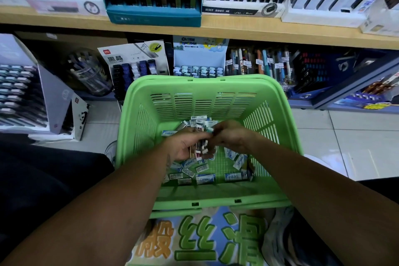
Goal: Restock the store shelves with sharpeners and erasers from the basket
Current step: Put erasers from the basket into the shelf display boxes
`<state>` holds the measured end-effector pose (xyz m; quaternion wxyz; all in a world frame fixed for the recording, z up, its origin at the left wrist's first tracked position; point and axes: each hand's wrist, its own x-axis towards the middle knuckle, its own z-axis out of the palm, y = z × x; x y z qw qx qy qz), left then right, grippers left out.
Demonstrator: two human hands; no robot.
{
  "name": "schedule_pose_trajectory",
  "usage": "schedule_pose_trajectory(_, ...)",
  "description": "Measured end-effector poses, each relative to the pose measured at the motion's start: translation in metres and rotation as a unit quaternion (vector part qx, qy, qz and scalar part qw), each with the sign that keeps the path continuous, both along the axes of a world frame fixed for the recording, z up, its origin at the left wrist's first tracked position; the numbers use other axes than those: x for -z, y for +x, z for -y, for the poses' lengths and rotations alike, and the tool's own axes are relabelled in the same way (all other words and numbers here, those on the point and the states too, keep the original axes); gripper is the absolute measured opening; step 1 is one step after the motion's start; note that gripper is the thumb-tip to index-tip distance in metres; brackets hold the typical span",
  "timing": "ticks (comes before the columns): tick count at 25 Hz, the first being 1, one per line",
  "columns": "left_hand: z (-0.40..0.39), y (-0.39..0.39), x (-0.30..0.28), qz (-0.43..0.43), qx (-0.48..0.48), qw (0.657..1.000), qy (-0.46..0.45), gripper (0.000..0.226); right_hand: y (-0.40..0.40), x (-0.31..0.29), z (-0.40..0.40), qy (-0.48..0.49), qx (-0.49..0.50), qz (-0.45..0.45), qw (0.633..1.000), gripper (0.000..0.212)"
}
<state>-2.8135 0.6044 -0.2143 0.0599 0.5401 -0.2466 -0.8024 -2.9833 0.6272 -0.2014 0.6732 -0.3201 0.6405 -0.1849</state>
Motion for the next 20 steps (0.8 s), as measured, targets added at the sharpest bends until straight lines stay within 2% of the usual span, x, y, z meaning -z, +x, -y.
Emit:
schedule_pose_trajectory(2, 0.000, 0.004, 0.002, 0.061, 0.040, 0.997, -0.022, 0.024, 0.006, 0.006, 0.002, 0.019, -0.024, 0.007, 1.000, 0.023)
schedule_pose_trajectory(3, 0.000, 0.006, 0.002, 0.094, 0.075, 0.992, -0.036, 0.022, 0.010, 0.010, 0.001, 0.017, -0.078, -0.025, 0.997, 0.019)
schedule_pose_trajectory(4, 0.001, 0.009, 0.003, 0.126, 0.115, 0.984, -0.050, 0.021, 0.012, 0.016, 0.001, 0.002, -0.172, -0.100, 0.980, 0.016)
schedule_pose_trajectory(6, 0.000, 0.013, 0.004, 0.174, 0.173, 0.967, -0.072, 0.018, 0.015, 0.026, -0.007, -0.026, -0.375, -0.244, 0.894, 0.015)
schedule_pose_trajectory(7, -0.001, 0.014, 0.004, 0.185, 0.184, 0.962, -0.073, 0.015, 0.017, 0.029, -0.012, -0.036, -0.442, -0.276, 0.853, 0.020)
schedule_pose_trajectory(9, -0.003, 0.015, 0.004, 0.187, 0.186, 0.962, -0.073, 0.011, 0.016, 0.040, -0.023, -0.052, -0.510, -0.292, 0.807, 0.035)
schedule_pose_trajectory(12, -0.002, 0.019, 0.008, 0.189, 0.157, 0.966, -0.082, 0.012, 0.022, 0.051, -0.031, -0.043, -0.549, -0.270, 0.790, 0.043)
schedule_pose_trajectory(15, 0.001, 0.020, 0.011, 0.194, 0.148, 0.964, -0.102, 0.021, 0.029, 0.061, -0.036, -0.029, -0.575, -0.277, 0.770, 0.015)
schedule_pose_trajectory(16, 0.001, 0.020, 0.010, 0.194, 0.148, 0.964, -0.104, 0.022, 0.030, 0.064, -0.038, -0.023, -0.574, -0.280, 0.769, 0.018)
schedule_pose_trajectory(18, 0.000, 0.020, 0.010, 0.190, 0.150, 0.965, -0.097, 0.022, 0.031, 0.062, -0.039, -0.009, -0.557, -0.275, 0.784, 0.015)
schedule_pose_trajectory(20, 0.001, 0.020, 0.008, 0.183, 0.145, 0.968, -0.093, 0.021, 0.028, 0.051, -0.033, 0.010, -0.504, -0.258, 0.824, 0.008)
